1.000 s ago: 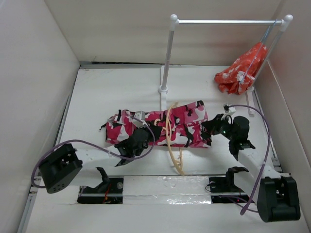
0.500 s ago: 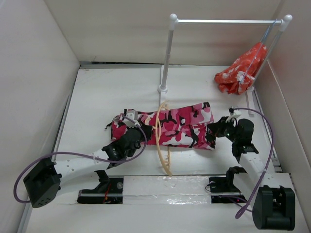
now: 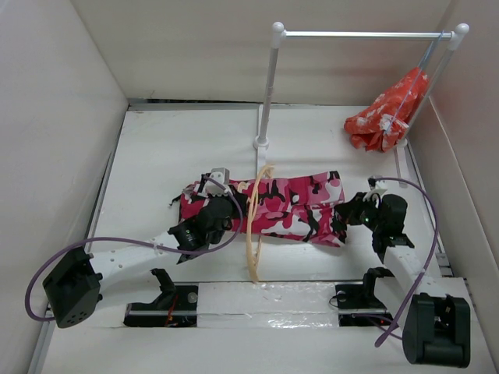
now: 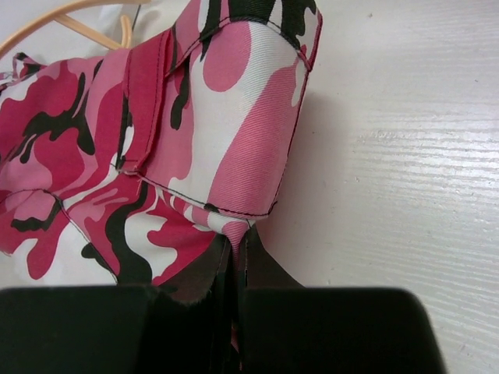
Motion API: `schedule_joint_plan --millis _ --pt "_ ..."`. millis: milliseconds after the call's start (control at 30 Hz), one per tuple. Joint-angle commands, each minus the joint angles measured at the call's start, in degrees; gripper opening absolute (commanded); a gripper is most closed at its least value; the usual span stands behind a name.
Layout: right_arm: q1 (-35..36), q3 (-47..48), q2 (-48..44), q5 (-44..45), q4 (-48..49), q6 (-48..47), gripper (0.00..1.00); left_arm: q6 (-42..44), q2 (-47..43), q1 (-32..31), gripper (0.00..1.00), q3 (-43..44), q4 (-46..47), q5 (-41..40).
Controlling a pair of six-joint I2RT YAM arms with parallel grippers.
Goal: Place the trousers on the hanger
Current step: Place the trousers on the hanger, then place the hanger at the clothesline.
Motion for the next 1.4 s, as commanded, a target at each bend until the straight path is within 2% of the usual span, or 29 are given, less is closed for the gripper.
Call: schedule_joint_plan --millis 0,100,133,200,233,267,300,333,400,433,500,533,633,667,700,833,900,1000,1100,1200,1233,1300,1333,1367 --pt "-0.9 0.4 0.3 -0.3 3.7 -0.9 0.03 2.4 -1.3 -0.2 0.00 4.0 6.0 -1.1" --pt "-0.9 1.3 -0.7 -0.9 3.3 -0.5 0.15 2.7 -1.0 -2.9 0.00 6.6 6.1 -3.5" --pt "-0.9 1.7 -1.9 -1.1 2.5 -0.6 0.22 2.9 -1.0 -2.9 0.00 7.0 6.6 -3.6" --pt "-0.9 4.1 -3.8 -1.8 0.5 -0.7 0.29 3.0 -1.4 -2.9 0.00 8.0 8.8 -3.0" --pt "-0.1 5.1 -6.2 -1.7 -1.7 -0.7 0.38 3.0 -1.4 -2.9 0.00 8.5 9.3 -2.4" --pt "0.5 6.1 -7.6 -1.4 -2.6 -0.6 0.43 3.2 -1.4 -2.9 0.00 9.2 9.7 -2.0" --pt "2.6 8.6 -8.9 -0.4 -3.4 -0.6 0.48 3.8 -1.3 -2.9 0.00 11.0 9.7 -0.8" --pt "4.1 9.8 -10.0 0.4 -5.1 -0.7 0.58 4.0 -1.2 -2.9 0.00 11.8 9.8 -0.1" --pt "7.5 12.5 -12.3 3.9 -6.7 -0.9 0.67 4.5 -1.1 -2.9 0.00 13.6 11.4 1.3" --pt "11.3 15.3 -12.7 4.8 -7.7 -0.9 0.70 5.1 -0.8 -2.9 0.00 14.4 11.7 2.1" --pt "16.2 17.5 -12.7 7.3 -7.2 0.1 0.70 6.2 0.7 -2.9 0.00 17.8 10.7 2.2" --pt "21.8 18.9 -12.1 8.0 -5.8 1.4 0.70 7.0 1.4 -2.9 0.00 19.1 9.9 2.0" --pt "31.0 19.4 -9.7 11.8 -1.5 4.2 0.70 7.8 3.1 -2.9 0.00 21.7 9.6 3.1" --pt "37.1 19.2 -9.1 13.0 -0.1 6.4 0.70 8.2 3.6 -2.9 0.00 22.0 9.9 3.1" --pt "40.1 19.0 -8.3 16.4 1.0 7.7 0.70 8.5 3.9 -2.9 0.00 22.9 10.0 2.9" --pt "51.8 18.7 -5.1 25.6 6.9 11.9 0.80 9.1 5.2 -2.9 0.00 24.6 9.9 3.3" --pt "55.2 19.1 -2.9 27.9 8.7 12.7 0.80 8.8 5.8 -2.9 0.00 24.6 11.4 3.8" --pt "56.4 19.7 2.2 26.2 12.2 14.8 0.79 8.9 6.6 -2.9 0.00 25.8 11.5 4.0" --pt "57.0 19.9 6.5 25.3 15.6 16.5 0.73 9.1 6.5 -4.0 0.00 26.0 12.6 4.2" --pt "57.5 19.9 8.6 26.4 17.5 18.0 0.61 10.2 6.6 -4.0 0.00 27.2 12.2 3.3" --pt "57.5 19.8 8.8 26.6 18.1 18.3 0.54 10.6 6.8 -4.0 0.00 27.6 11.9 3.3" --pt "58.0 19.6 9.1 27.2 18.7 18.7 0.50 10.7 6.6 -4.0 0.00 27.8 11.9 3.7" --pt "58.0 19.5 9.2 27.2 18.9 18.8 0.39 10.7 6.5 -4.0 0.00 27.3 12.3 4.1" --pt "58.0 19.5 9.3 27.2 19.2 19.1 0.34 10.5 6.5 -4.0 0.00 27.2 12.6 4.1"
